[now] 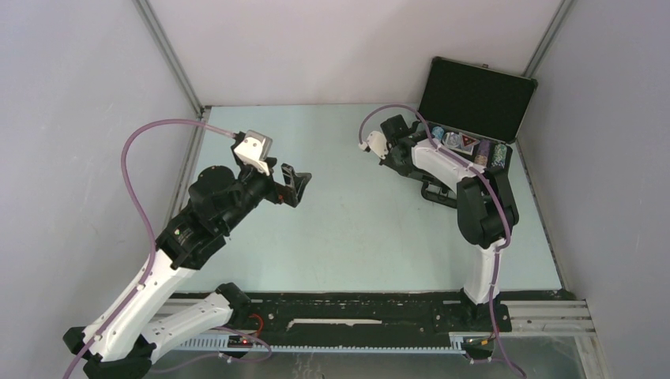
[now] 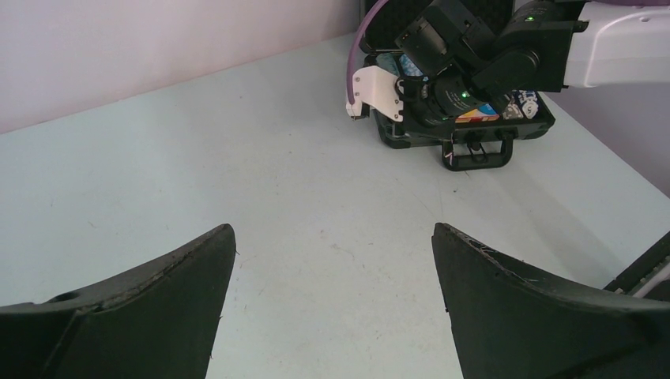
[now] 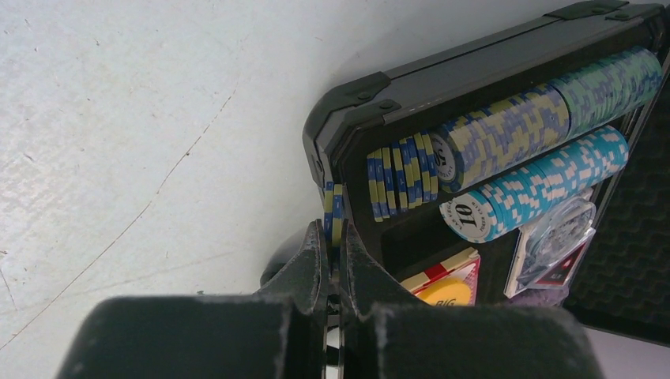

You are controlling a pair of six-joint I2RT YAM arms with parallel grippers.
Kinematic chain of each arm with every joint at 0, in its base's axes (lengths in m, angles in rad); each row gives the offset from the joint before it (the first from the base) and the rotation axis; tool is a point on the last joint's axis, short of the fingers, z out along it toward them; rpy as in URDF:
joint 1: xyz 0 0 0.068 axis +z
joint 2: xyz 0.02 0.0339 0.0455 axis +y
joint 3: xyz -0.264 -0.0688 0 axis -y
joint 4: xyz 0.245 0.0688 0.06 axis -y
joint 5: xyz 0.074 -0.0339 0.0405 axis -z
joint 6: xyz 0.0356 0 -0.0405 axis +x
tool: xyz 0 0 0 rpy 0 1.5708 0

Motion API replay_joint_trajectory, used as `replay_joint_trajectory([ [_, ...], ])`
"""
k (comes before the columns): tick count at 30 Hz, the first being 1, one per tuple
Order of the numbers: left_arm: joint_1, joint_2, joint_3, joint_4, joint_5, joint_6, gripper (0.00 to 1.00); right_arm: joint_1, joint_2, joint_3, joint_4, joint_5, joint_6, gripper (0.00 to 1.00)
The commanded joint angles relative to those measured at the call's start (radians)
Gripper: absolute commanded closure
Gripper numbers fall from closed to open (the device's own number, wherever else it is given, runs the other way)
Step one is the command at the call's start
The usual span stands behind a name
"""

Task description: Pack up texas hold em set

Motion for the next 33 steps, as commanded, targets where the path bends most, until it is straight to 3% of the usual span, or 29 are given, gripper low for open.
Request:
replay_joint_trajectory([
  [1,0.008,-0.005,0.011,0.006,-0.003,-0.004,0.00,-0.001,-0.026,0.037,0.031,0.012,-0.001,1.00],
  [14,0.008,-0.005,0.012,0.005,0.007,-0.006,0.00,-0.005,-0.108,-0.020,0.099,-0.023,0.015,1.00],
  [33,0.007,-0.001,0.011,0.004,0.009,-0.001,0.00,-0.025,-0.017,0.024,0.058,-0.011,0.002,1.00],
])
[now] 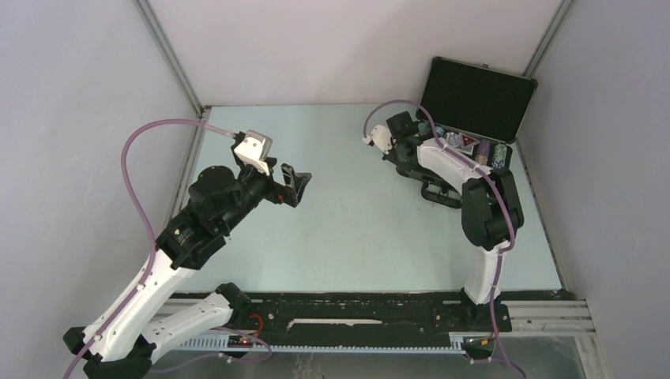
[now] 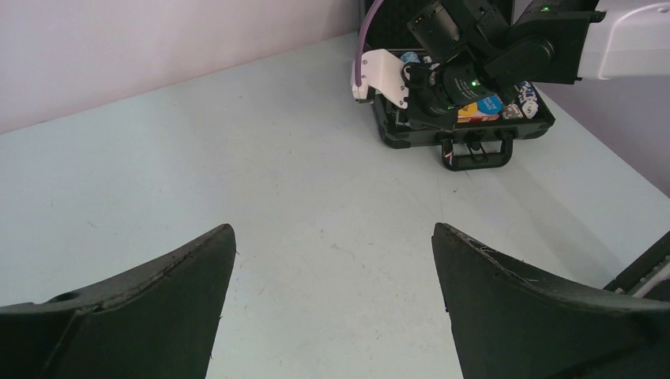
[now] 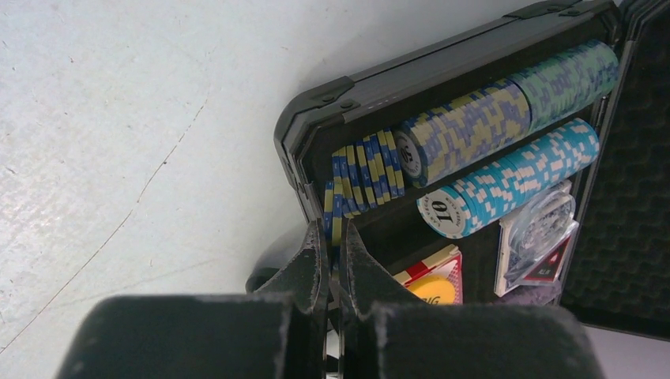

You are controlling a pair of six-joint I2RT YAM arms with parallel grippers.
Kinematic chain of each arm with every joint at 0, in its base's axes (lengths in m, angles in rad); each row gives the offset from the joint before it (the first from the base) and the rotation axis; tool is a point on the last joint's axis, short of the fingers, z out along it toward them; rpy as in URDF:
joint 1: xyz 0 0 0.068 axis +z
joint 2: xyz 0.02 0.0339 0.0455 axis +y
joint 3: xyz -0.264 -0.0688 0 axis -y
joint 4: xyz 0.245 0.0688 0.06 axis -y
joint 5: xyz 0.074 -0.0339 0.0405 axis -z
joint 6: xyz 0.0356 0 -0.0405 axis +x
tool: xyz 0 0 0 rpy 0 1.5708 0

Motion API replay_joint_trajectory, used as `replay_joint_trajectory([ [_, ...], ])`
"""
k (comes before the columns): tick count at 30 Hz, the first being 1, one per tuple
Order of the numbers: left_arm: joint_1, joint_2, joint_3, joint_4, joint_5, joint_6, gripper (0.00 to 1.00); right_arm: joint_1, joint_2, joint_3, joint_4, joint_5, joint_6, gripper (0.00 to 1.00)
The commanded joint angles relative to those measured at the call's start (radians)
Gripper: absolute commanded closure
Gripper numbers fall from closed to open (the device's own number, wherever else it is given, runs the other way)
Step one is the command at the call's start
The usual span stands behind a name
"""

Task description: Pack up texas hold em set

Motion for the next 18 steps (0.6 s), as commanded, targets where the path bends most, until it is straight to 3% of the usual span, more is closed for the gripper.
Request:
replay_joint_trajectory([
  [1,0.006,-0.001,0.010,0.005,0.007,-0.001,0.00,0.001,0.019,0.040,0.006,0.011,-0.005,1.00],
  [18,0.007,-0.007,0.011,0.003,0.009,-0.001,0.00,-0.008,0.056,0.029,0.089,0.102,-0.033,0.98],
])
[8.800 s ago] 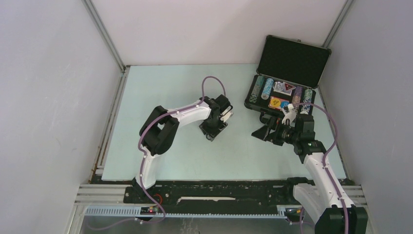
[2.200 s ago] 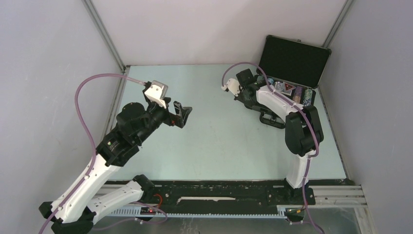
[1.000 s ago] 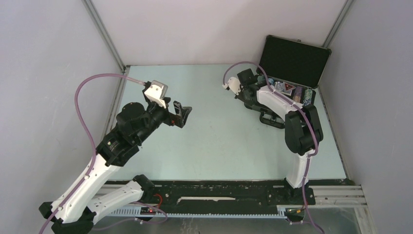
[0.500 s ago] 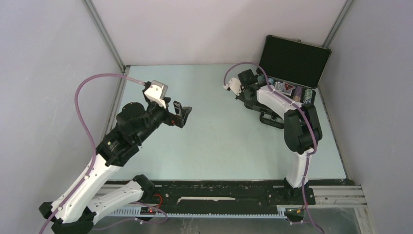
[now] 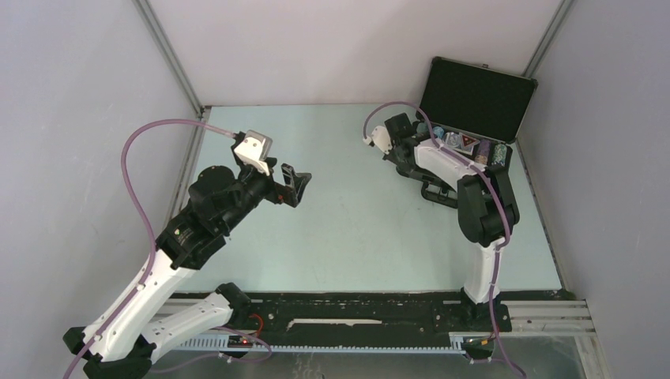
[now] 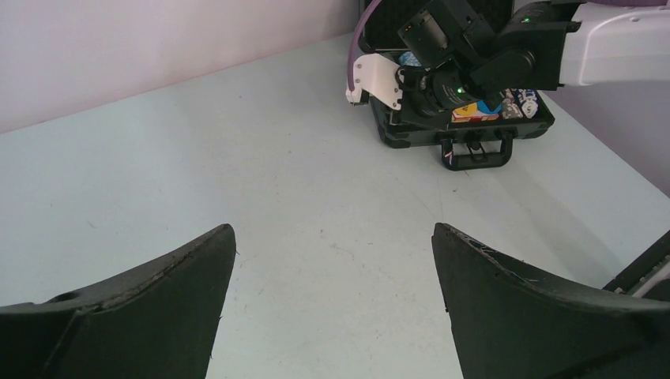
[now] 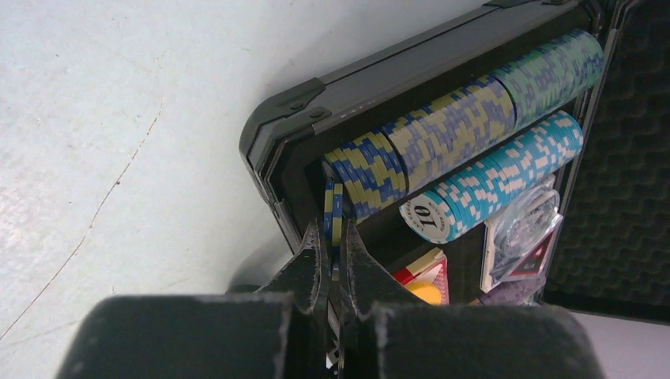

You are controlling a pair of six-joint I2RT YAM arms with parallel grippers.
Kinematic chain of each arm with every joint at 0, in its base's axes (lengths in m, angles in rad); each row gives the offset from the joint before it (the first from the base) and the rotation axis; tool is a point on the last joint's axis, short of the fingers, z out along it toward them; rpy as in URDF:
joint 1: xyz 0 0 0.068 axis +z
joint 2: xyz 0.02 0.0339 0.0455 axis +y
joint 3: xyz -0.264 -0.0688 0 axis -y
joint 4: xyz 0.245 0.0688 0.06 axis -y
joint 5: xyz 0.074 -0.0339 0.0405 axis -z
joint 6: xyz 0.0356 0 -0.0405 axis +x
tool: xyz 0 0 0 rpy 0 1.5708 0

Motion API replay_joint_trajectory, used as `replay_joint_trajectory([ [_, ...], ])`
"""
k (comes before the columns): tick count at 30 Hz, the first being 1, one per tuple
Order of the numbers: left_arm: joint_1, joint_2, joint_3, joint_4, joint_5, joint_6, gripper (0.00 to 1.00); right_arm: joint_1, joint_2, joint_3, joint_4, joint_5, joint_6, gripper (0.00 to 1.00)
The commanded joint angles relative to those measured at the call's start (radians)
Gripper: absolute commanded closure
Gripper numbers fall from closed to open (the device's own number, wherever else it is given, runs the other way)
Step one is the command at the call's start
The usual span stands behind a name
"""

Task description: Pack up texas hold em set

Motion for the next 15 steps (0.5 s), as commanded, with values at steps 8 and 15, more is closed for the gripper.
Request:
replay_joint_trajectory([
  [8,0.007,-0.006,0.009,0.004,0.010,-0.003,0.00,0.001,0.011,0.026,0.074,0.022,-0.029,0.76],
  [15,0.007,-0.005,0.010,0.004,0.014,-0.004,0.00,0.014,-0.033,-0.005,0.103,0.064,-0.031,0.61],
])
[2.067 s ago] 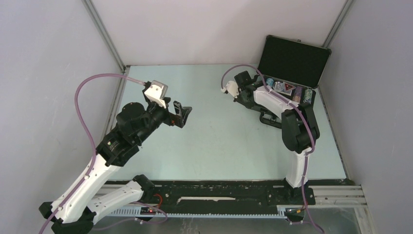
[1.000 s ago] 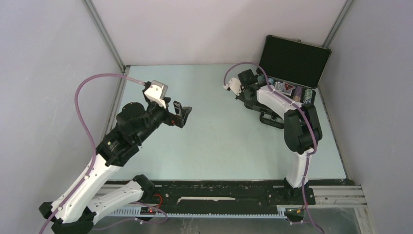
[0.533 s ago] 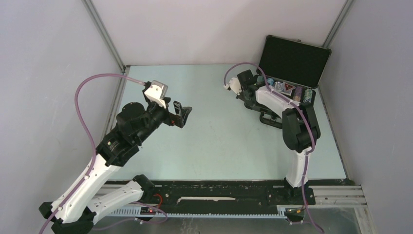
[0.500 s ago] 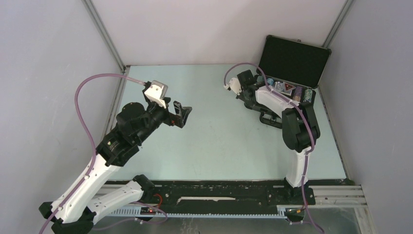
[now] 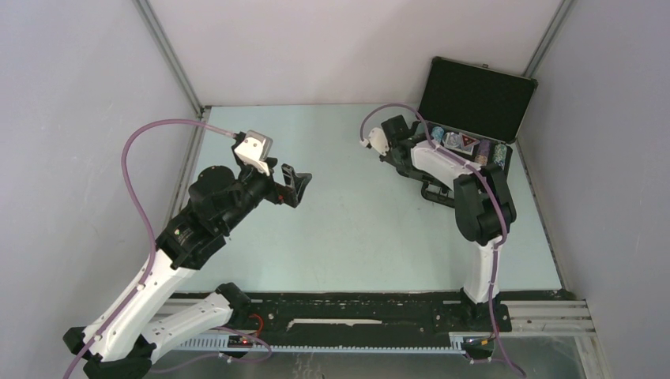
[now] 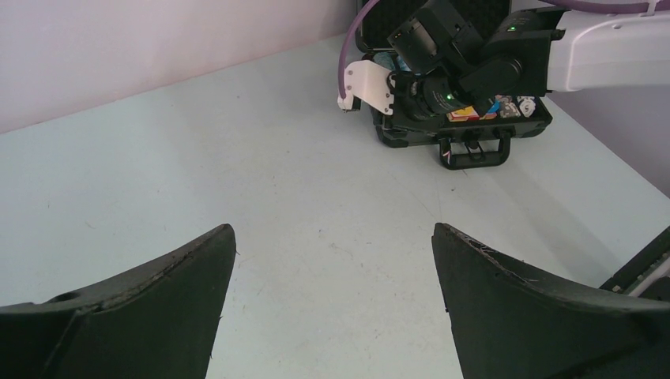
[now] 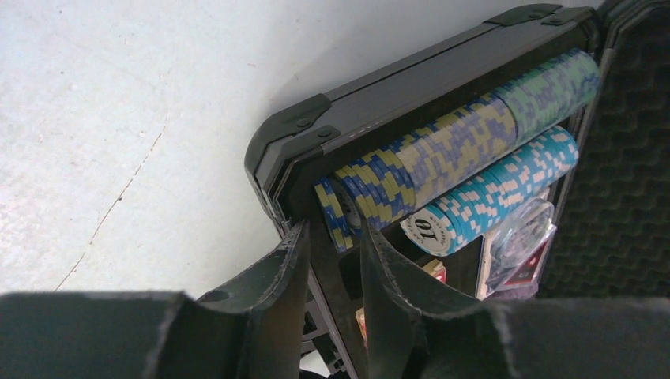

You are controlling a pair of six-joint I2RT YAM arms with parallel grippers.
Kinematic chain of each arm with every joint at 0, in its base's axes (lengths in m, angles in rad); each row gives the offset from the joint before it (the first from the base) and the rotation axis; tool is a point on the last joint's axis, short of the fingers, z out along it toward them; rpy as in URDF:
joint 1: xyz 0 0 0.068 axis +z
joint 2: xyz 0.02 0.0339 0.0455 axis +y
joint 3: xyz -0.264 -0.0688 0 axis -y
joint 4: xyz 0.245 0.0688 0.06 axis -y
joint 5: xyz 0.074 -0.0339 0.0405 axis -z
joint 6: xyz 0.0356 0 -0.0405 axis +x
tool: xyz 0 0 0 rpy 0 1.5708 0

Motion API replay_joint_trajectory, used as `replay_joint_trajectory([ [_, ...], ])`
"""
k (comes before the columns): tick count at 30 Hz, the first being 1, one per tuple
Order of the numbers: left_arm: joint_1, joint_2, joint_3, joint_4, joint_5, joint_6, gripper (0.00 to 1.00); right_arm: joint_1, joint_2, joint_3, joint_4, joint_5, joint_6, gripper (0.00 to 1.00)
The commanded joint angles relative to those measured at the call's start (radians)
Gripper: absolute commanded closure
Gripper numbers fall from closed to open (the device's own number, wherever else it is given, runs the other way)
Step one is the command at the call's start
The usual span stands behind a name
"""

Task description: Pack up texas hold em set

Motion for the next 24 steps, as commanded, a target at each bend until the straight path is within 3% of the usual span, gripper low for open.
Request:
replay_joint_trajectory([
  [1,0.007,-0.006,0.009,0.004,0.008,-0.004,0.00,0.010,-0.064,-0.009,0.076,0.062,-0.013,0.60],
  [15,0.007,-0.007,0.009,0.006,0.016,-0.010,0.00,0.007,-0.122,-0.058,0.132,0.161,0.068,0.55],
  [20,0.010,-0.007,0.008,0.006,0.019,-0.013,0.00,0.008,-0.151,-0.076,0.155,0.172,0.131,0.45],
  [24,0.016,-0.003,0.004,0.014,0.037,-0.022,0.00,0.007,-0.267,-0.125,0.118,0.137,0.248,0.39],
])
